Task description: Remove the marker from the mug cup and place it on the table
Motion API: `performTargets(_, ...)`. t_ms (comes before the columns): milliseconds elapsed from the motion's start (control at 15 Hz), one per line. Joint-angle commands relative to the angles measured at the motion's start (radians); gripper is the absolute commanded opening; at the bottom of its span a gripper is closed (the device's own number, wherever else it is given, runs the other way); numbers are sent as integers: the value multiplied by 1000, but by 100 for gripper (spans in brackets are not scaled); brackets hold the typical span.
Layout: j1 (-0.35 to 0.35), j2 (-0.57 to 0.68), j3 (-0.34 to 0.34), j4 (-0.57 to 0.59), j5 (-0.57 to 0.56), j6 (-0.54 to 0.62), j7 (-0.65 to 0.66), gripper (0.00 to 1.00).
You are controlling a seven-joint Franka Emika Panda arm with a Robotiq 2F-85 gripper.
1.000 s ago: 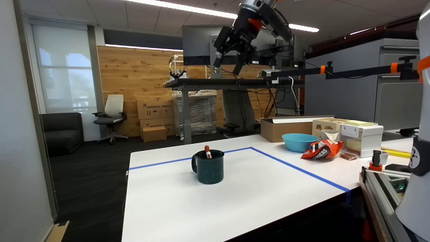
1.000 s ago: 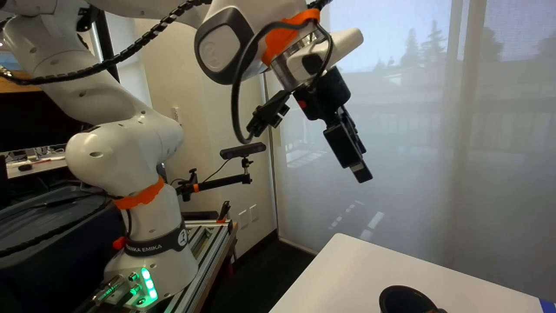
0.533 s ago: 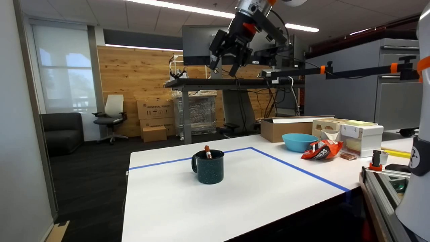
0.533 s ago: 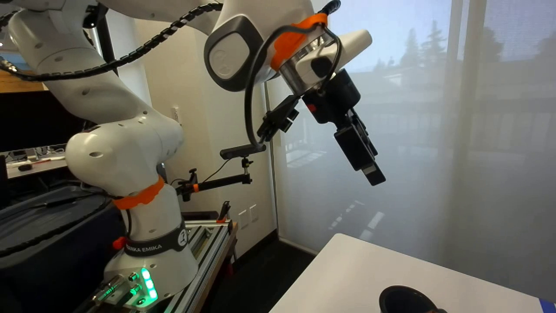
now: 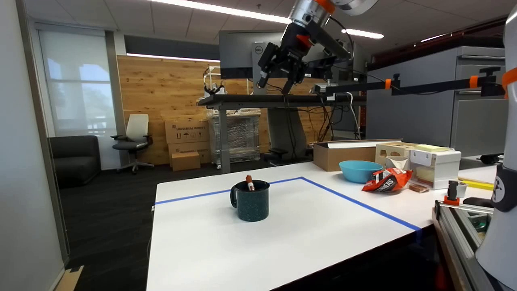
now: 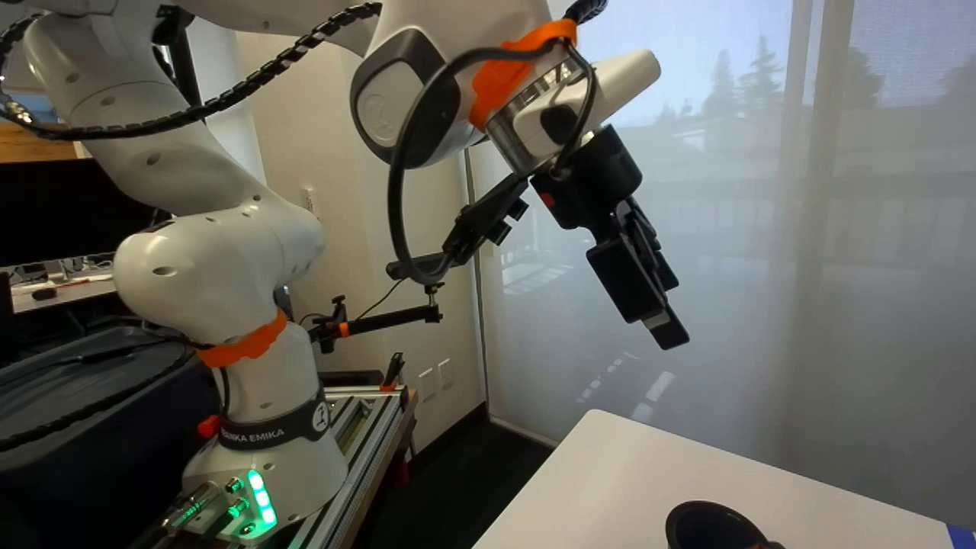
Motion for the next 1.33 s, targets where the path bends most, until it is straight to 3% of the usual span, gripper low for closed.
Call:
performTargets(0, 8, 64, -12, 1, 11, 73, -8, 100)
performTargets(733, 74, 356, -23, -3, 70, 311, 5, 100)
performTargets(933, 191, 415, -57, -3, 213, 370, -17, 100)
performTargets(1000, 113, 381, -29, -3, 127, 318, 0, 100)
performTargets(1267, 121, 401, -29, 0, 136, 325, 0, 100)
